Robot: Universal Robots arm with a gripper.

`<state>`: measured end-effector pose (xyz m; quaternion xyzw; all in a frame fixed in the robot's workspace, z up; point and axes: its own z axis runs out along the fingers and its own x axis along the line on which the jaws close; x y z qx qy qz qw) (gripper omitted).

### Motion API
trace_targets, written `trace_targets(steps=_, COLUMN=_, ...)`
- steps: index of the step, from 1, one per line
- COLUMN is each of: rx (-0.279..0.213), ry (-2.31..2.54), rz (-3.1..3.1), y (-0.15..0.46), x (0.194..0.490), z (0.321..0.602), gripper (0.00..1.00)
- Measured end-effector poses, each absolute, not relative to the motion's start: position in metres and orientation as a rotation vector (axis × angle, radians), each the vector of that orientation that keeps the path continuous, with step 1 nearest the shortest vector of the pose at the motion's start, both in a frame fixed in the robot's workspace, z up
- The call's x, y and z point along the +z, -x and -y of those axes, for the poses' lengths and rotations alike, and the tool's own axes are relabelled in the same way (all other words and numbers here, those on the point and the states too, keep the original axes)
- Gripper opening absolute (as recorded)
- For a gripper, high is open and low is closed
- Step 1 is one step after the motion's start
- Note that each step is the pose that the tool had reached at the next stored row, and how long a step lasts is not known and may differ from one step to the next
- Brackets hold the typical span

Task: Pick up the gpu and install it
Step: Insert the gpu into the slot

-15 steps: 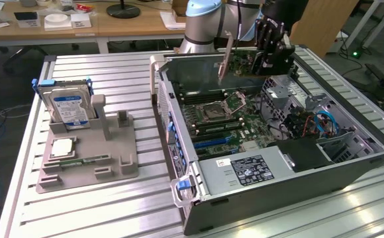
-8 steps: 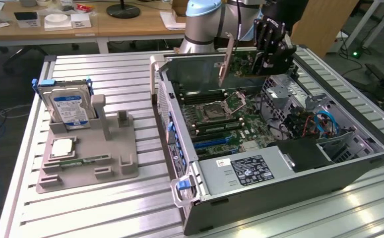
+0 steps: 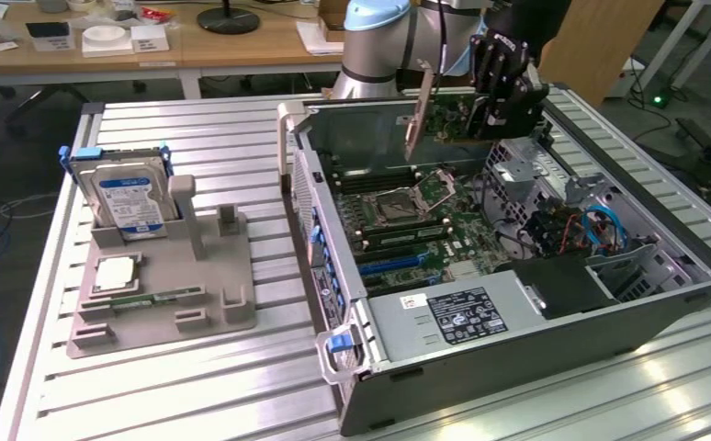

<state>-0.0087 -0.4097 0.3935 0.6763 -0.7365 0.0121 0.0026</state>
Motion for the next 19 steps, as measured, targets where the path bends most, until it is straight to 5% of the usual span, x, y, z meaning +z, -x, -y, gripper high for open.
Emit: trace_targets(steps=19, rx=0.041, ry=-2.165, rz=2.272, y=0.0112, x=0.3933, z=0.4097, gripper=0.28)
